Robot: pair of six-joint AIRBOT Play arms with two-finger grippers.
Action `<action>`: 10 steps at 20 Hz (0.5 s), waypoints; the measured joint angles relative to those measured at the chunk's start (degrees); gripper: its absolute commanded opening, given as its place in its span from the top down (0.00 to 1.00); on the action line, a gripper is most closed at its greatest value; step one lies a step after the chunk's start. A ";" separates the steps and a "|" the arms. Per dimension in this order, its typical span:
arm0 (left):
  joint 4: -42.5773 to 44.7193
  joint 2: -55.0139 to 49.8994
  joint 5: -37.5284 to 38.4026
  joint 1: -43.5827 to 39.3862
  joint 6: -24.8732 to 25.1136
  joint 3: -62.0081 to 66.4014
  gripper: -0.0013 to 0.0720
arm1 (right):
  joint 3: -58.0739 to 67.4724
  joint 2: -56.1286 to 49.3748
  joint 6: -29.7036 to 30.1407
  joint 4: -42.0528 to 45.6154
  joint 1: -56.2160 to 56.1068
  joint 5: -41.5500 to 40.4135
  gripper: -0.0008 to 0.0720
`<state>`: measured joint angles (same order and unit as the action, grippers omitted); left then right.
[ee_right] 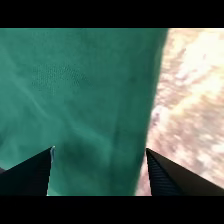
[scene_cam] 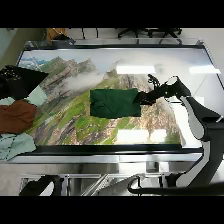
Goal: Fold the shirts.
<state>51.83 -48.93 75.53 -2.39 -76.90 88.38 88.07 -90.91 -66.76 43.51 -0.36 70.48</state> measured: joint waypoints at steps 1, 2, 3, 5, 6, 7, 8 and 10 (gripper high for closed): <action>0.02 0.20 -0.09 0.00 0.00 -0.11 0.96 | -0.11 -0.61 0.61 -1.44 0.04 0.15 0.39; 0.02 0.35 -0.37 0.00 0.00 -0.17 0.96 | -0.17 -1.22 1.53 -2.60 0.09 0.20 0.69; 0.00 0.39 -0.37 0.00 0.00 -0.22 0.96 | -0.26 -1.70 2.56 -3.91 0.11 0.33 0.97; -0.11 0.17 -0.44 0.00 -0.02 -0.31 0.96 | -0.26 -2.10 5.55 -8.31 0.15 1.40 0.97; -0.33 -0.04 -0.59 0.00 -0.04 -0.31 0.96 | -0.11 -2.12 6.95 -10.95 0.28 2.03 0.97; -0.50 -0.33 -0.57 0.00 -0.04 -0.31 0.96 | 0.35 -1.86 7.98 -13.51 0.50 2.75 0.97; -0.68 -0.72 -0.59 0.00 -0.09 -0.31 0.96 | 1.25 -1.11 8.74 -16.46 1.03 3.28 0.97; -0.74 -1.64 -0.59 0.00 -0.13 -0.31 0.96 | 4.17 1.11 9.42 -22.56 2.95 4.26 0.97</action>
<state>51.09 -50.57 74.94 -2.39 -77.03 88.07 92.25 -89.80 -57.34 20.95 2.59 74.74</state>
